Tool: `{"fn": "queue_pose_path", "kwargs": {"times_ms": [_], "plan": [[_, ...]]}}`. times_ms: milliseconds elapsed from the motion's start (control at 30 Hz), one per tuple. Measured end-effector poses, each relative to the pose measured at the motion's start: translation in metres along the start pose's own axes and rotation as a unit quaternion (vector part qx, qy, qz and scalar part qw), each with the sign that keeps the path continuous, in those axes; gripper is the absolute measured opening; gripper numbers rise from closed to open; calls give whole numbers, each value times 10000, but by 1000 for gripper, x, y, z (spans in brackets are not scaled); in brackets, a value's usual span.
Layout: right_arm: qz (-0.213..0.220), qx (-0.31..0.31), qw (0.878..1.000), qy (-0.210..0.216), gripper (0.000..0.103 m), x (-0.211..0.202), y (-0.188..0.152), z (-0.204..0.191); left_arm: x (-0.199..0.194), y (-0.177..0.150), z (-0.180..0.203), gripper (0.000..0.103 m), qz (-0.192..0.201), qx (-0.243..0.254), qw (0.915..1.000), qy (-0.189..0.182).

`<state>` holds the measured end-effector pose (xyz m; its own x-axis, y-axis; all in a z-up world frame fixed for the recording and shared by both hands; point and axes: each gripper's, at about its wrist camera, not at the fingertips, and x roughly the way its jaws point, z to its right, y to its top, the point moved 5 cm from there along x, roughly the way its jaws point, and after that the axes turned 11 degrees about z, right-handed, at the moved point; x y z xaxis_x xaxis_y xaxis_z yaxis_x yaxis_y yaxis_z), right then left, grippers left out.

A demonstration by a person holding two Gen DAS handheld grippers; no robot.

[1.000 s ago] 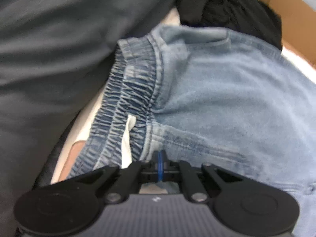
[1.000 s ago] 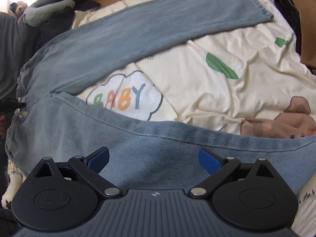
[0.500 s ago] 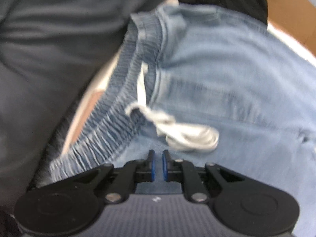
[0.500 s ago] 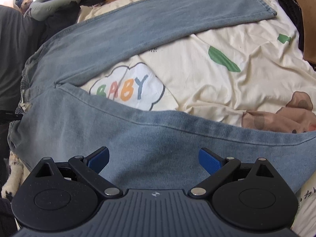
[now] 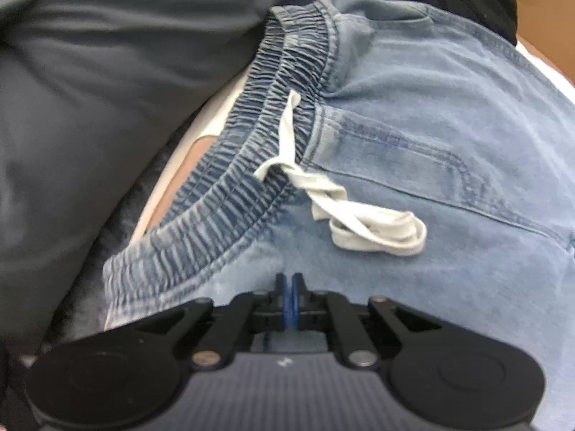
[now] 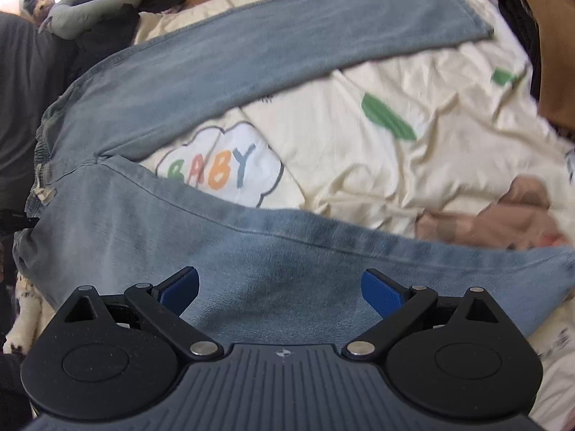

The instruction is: Fold clothes

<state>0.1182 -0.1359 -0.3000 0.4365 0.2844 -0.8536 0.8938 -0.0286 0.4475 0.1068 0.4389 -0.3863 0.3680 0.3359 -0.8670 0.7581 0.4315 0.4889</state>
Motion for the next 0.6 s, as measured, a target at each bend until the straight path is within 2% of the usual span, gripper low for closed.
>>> {"fn": "queue_pose_path", "kwargs": {"times_ms": [100,267,467,600], "plan": [[40,-327,9993,191,100,-25,22,-4,-19,-6,0,7,9,-133,9999,-24],[103,-773,9966,253,100,-82,62,11,-48,3,7,8,40,-274,9995,-175],[380,-508,9979,125,100,-154,103,52,-98,27,15,15,156,-457,9979,-420],[466,-350,9981,218,100,-194,121,70,-144,42,16,19,310,-498,9971,-489]]}}
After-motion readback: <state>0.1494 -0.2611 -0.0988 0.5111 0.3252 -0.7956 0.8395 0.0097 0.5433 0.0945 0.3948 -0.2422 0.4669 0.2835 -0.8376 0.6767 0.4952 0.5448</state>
